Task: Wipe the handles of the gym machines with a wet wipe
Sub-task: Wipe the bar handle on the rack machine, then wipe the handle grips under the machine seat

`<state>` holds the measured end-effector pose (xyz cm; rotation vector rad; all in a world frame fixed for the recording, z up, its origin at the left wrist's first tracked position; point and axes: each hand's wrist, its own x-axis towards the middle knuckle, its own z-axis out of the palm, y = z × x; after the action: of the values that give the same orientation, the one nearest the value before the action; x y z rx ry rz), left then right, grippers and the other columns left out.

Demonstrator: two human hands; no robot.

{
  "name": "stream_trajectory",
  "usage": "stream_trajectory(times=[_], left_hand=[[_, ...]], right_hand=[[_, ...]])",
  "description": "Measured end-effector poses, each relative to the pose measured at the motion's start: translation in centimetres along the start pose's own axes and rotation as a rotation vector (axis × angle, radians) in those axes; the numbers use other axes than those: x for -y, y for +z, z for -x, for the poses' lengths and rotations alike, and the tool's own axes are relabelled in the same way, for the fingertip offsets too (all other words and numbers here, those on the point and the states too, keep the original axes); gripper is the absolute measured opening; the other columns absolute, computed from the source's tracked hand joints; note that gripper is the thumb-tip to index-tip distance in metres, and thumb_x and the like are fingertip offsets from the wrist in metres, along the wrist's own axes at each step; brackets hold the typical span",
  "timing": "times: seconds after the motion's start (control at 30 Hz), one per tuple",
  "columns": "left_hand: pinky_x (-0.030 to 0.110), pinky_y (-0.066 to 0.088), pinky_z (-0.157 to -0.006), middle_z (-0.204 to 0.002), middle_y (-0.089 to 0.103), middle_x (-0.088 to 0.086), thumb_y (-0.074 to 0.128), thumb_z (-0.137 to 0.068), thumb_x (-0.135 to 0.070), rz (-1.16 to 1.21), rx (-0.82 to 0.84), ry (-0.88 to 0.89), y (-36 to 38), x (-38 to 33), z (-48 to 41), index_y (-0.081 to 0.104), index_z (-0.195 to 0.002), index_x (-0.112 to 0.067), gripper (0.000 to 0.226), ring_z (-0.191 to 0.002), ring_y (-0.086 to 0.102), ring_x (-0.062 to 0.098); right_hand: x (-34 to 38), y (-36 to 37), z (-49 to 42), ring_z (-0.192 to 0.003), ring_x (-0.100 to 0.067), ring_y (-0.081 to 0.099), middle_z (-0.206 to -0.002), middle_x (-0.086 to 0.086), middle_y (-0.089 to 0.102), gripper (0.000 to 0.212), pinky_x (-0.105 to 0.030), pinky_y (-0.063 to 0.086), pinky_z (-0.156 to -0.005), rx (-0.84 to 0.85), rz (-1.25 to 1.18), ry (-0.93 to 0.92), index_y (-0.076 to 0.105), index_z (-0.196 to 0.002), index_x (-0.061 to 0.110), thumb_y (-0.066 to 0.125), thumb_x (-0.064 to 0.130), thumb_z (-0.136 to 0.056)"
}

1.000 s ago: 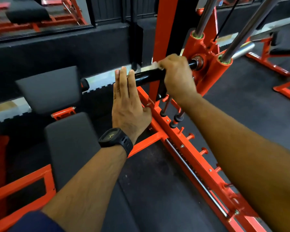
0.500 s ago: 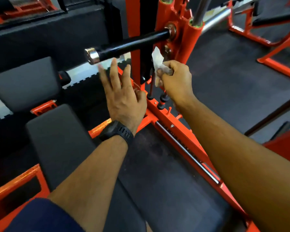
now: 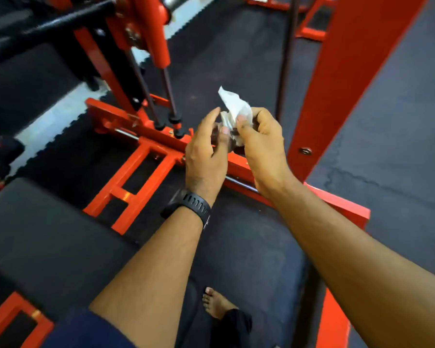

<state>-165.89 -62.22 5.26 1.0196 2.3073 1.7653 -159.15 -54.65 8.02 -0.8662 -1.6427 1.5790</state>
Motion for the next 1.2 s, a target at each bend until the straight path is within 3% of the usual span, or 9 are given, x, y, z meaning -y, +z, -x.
stream_trajectory(times=[0.13, 0.27, 0.4, 0.53, 0.6, 0.8, 0.97, 1.1, 1.2], left_hand=[[0.038, 0.055, -0.086, -0.097, 0.07, -0.01, 0.061, -0.094, -0.022, 0.04, 0.145, 0.052, 5.1, -4.2, 2.8, 0.066, -0.123, -0.016, 0.03, -0.093, 0.068, 0.01], [0.036, 0.056, -0.08, -0.094, 0.072, -0.007, 0.067, -0.092, -0.016, 0.104, 0.323, 0.143, 11.4, -9.7, 6.3, 0.071, -0.108, -0.017, 0.016, -0.086, 0.067, 0.01], [0.036, 0.057, -0.078, -0.089, 0.073, -0.005, 0.065, -0.088, -0.008, 0.17, 0.513, 0.17, 18.1, -14.6, 9.5, 0.072, -0.097, -0.015, 0.014, -0.081, 0.068, 0.012], [0.03, 0.057, -0.081, -0.088, 0.07, -0.013, 0.066, -0.088, -0.006, 0.25, 0.648, 0.156, 24.1, -19.1, 12.9, 0.07, -0.099, -0.02, 0.018, -0.081, 0.066, 0.001], [0.03, 0.057, -0.083, -0.089, 0.069, -0.014, 0.064, -0.088, -0.002, 0.281, 0.703, 0.155, 26.9, -20.9, 14.6, 0.069, -0.101, -0.024, 0.025, -0.082, 0.066, 0.002], [0.024, 0.055, -0.077, -0.09, 0.068, -0.007, 0.061, -0.09, 0.003, 0.38, 0.864, 0.08, 35.6, -25.1, 20.0, 0.068, -0.105, -0.023, 0.031, -0.078, 0.064, 0.004], [0.037, 0.06, -0.078, -0.088, 0.075, -0.002, 0.066, -0.094, -0.017, 0.339, 1.057, -0.062, 42.0, -25.9, 22.9, 0.072, -0.098, -0.021, 0.008, -0.077, 0.069, 0.01], [0.037, 0.06, -0.078, -0.083, 0.075, 0.0, 0.063, -0.094, -0.018, 0.364, 1.145, -0.034, 46.5, -28.7, 24.0, 0.074, -0.089, -0.02, 0.012, -0.081, 0.07, 0.016], [0.029, 0.058, -0.073, -0.082, 0.075, 0.001, 0.064, -0.091, -0.008, 0.448, 1.246, -0.04, 50.0, -32.0, 25.2, 0.073, -0.084, -0.02, 0.016, -0.077, 0.071, 0.016]], right_hand=[[0.5, -7.9, 3.1, -0.077, -0.017, 0.064, -0.093, -0.015, 0.069, 0.022, -0.035, 0.054, -0.066, -0.11, -0.111, 0.0, 0.063, -0.101, 0.003, 0.049, 0.021, -0.104], [1.2, -16.5, 5.7, -0.076, -0.035, 0.064, -0.094, -0.027, 0.068, 0.047, -0.048, 0.056, -0.074, -0.25, -0.129, 0.019, 0.061, -0.1, -0.003, 0.065, 0.043, -0.091], [1.0, -25.2, 7.9, -0.084, -0.035, 0.069, -0.09, -0.014, 0.071, 0.028, -0.057, 0.058, -0.078, -0.47, -0.031, 0.015, 0.063, -0.091, 0.012, 0.068, 0.039, -0.085], [1.1, -32.8, 11.0, -0.077, -0.021, 0.063, -0.094, -0.026, 0.065, 0.024, -0.035, 0.057, -0.062, -0.636, -0.109, -0.003, 0.059, -0.099, 0.002, 0.061, 0.026, -0.094], [1.2, -36.1, 12.4, -0.079, -0.019, 0.066, -0.096, -0.018, 0.066, 0.012, -0.027, 0.055, -0.061, -0.723, -0.151, 0.023, 0.056, -0.1, 0.007, 0.062, 0.016, -0.095], [0.6, -45.8, 15.0, -0.078, -0.025, 0.066, -0.089, -0.009, 0.056, 0.023, -0.036, 0.06, -0.066, -0.983, -0.192, -0.005, 0.054, -0.089, 0.012, 0.049, -0.011, -0.083], [-1.2, -51.7, 15.3, -0.084, -0.033, 0.07, -0.092, -0.019, 0.068, 0.015, -0.054, 0.059, -0.081, -1.142, -0.152, 0.035, 0.063, -0.078, 0.019, 0.062, 0.004, -0.073], [-1.2, -56.1, 14.9, -0.078, -0.017, 0.067, -0.08, 0.005, 0.069, 0.013, -0.052, 0.059, -0.082, -1.201, -0.071, 0.082, 0.066, -0.08, 0.015, 0.068, 0.023, -0.07], [-0.4, -59.6, 15.5, -0.082, -0.013, 0.064, -0.085, 0.007, 0.07, 0.015, -0.041, 0.055, -0.077, -1.278, 0.057, 0.117, 0.068, -0.082, 0.017, 0.07, 0.03, -0.074]])
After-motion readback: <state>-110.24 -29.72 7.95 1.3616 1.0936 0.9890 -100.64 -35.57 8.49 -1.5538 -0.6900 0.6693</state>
